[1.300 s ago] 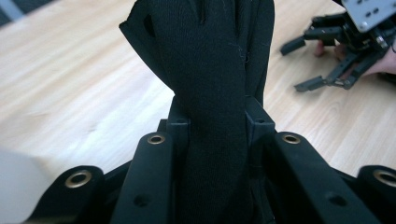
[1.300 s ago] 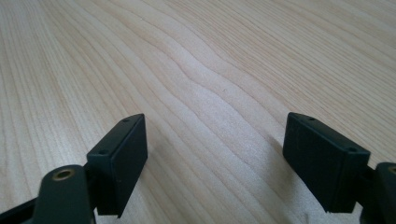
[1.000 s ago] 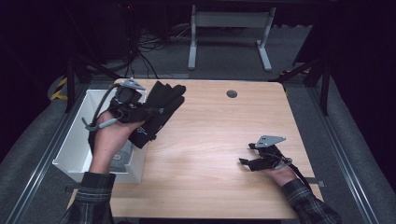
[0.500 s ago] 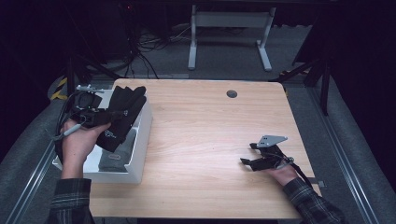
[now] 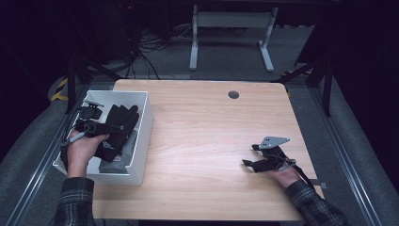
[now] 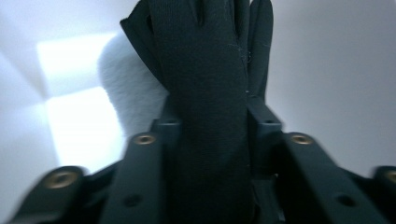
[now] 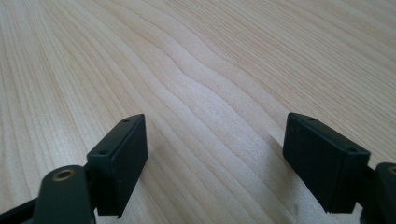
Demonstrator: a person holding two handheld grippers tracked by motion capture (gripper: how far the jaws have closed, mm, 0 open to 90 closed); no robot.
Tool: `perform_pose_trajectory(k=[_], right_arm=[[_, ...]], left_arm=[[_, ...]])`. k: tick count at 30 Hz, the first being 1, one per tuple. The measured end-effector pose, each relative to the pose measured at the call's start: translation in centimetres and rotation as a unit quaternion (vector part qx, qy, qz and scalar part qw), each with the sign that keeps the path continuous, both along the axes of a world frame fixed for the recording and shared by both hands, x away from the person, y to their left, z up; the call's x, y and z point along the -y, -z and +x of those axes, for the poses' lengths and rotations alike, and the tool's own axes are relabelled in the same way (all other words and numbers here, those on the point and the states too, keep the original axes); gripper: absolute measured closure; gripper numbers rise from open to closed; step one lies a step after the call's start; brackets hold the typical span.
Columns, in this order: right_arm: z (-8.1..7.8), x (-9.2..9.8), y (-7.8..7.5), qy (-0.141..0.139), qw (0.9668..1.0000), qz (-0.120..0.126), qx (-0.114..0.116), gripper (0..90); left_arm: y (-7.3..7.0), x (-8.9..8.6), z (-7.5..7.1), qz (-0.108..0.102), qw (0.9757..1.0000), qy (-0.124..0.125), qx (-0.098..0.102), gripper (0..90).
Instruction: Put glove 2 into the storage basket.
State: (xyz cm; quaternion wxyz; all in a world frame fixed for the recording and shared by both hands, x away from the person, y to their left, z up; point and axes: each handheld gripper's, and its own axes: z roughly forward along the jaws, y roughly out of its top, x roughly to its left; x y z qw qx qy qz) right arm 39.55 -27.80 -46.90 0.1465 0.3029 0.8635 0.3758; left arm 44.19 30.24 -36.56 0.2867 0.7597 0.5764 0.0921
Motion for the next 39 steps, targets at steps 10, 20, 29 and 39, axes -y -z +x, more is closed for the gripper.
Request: perform_pose_trajectory(k=[10, 20, 29, 39], right_arm=[[-0.1, 0.2, 0.0, 0.002, 1.0000, 0.000, 0.001, 22.8], [-0.1, 0.3, 0.0, 0.002, 1.0000, 0.001, 0.001, 22.9], [-0.1, 0.3, 0.0, 0.003, 1.0000, 0.000, 0.001, 22.4], [-0.1, 0.3, 0.0, 0.003, 1.0000, 0.000, 0.001, 22.2]], left_arm=[[-2.5, 0.7, -0.5, 0.017, 0.9974, -0.009, 0.070, 22.8], [-5.3, 5.2, -1.1, -0.002, 0.9923, 0.061, 0.108, 20.4], [-6.0, 10.7, -2.2, -0.039, 0.9833, 0.126, 0.125, 18.9], [-3.7, 17.2, -3.6, -0.055, 0.9716, 0.196, 0.122, 16.9]])
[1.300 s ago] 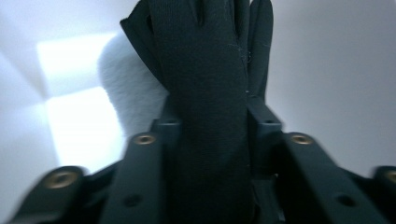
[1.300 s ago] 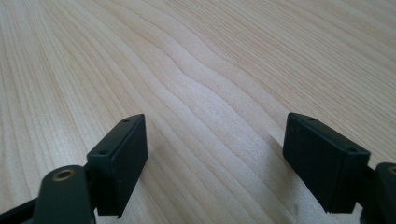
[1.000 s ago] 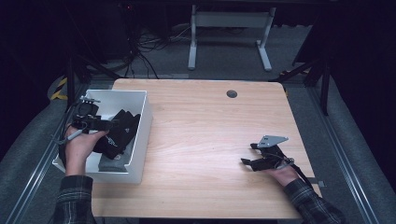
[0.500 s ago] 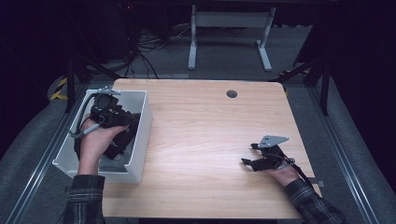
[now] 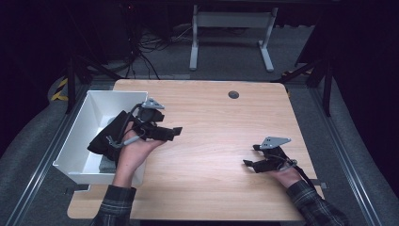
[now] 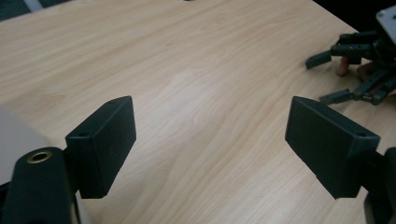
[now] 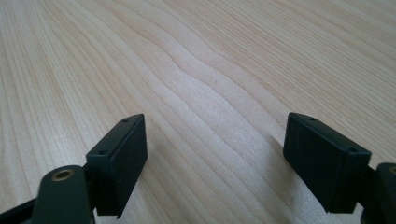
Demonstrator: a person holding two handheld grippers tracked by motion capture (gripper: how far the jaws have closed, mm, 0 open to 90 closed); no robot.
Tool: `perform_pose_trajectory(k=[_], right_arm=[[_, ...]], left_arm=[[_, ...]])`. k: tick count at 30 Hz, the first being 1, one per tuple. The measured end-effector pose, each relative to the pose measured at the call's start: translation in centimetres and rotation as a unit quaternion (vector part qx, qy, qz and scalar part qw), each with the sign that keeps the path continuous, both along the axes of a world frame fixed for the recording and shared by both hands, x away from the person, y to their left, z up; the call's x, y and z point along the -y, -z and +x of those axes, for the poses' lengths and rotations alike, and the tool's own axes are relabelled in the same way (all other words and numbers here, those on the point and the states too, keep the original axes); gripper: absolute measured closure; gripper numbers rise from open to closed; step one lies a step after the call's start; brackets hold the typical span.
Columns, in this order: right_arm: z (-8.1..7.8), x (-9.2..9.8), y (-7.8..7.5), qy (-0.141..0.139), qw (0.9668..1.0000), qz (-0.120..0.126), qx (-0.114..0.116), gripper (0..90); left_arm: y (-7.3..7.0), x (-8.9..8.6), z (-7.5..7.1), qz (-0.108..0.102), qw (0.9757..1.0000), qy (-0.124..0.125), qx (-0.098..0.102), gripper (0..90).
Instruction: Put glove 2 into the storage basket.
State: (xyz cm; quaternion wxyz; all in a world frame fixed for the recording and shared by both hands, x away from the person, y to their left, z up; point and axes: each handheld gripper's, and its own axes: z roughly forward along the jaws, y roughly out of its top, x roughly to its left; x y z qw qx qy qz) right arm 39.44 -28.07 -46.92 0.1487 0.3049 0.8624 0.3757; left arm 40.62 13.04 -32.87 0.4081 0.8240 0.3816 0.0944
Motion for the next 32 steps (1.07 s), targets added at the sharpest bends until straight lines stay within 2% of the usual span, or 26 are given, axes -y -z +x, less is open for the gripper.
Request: perform_pose_trajectory(k=[3, 8, 9, 10, 12, 13, 16, 19, 23, 28, 29, 30, 32], right_arm=[[0.0, 0.0, 0.0, 0.000, 1.0000, 0.000, 0.000, 22.1], [0.0, 0.0, 0.0, 0.000, 1.0000, 0.000, 0.000, 22.1], [0.0, 0.0, 0.0, 0.000, 1.0000, 0.000, 0.000, 22.1], [0.0, 0.0, 0.0, 0.000, 1.0000, 0.000, 0.000, 22.1], [0.0, 0.0, 0.0, 0.000, 1.0000, 0.000, 0.000, 22.1], [0.0, 0.0, 0.0, 0.000, 1.0000, 0.000, 0.000, 22.1], [0.0, 0.0, 0.0, 0.000, 1.0000, 0.000, 0.000, 22.1], [0.0, 0.0, 0.0, 0.000, 1.0000, 0.000, 0.000, 22.1], [0.0, 0.0, 0.0, 0.000, 1.0000, 0.000, 0.000, 22.1], [0.0, 0.0, 0.0, 0.000, 1.0000, 0.000, 0.000, 22.0], [0.0, 0.0, 0.0, 0.000, 1.0000, 0.000, 0.000, 21.9], [0.0, 0.0, 0.0, 0.000, 1.0000, 0.000, 0.000, 21.8], [0.0, 0.0, 0.0, 0.000, 1.0000, -0.001, 0.000, 21.6]], left_arm=[[1.4, 1.6, -0.4, 0.008, 0.9998, 0.016, -0.005, 16.2], [4.6, 4.1, -1.3, 0.028, 0.9985, 0.046, -0.007, 15.6], [4.6, 4.1, -1.3, 0.028, 0.9985, 0.046, -0.007, 15.6], [5.8, 4.8, -1.6, 0.032, 0.9979, 0.055, -0.012, 15.6], [7.1, 5.4, -1.9, 0.038, 0.9972, 0.061, -0.018, 15.5], [7.1, 5.4, -1.9, 0.038, 0.9972, 0.061, -0.018, 15.5], [9.3, 6.3, -2.3, 0.058, 0.9954, 0.072, -0.026, 15.5], [10.9, 7.0, -2.7, 0.071, 0.9936, 0.081, -0.034, 15.4], [12.0, 7.8, -3.0, 0.093, 0.9910, 0.090, -0.037, 15.1], [13.1, 8.2, -3.3, 0.101, 0.9891, 0.101, -0.036, 13.8], [13.2, 8.2, -3.4, 0.107, 0.9881, 0.103, -0.040, 13.5], [13.3, 8.3, -3.4, 0.114, 0.9875, 0.104, -0.033, 12.3], [13.5, 8.2, -3.5, 0.113, 0.9873, 0.108, -0.026, 11.3]])
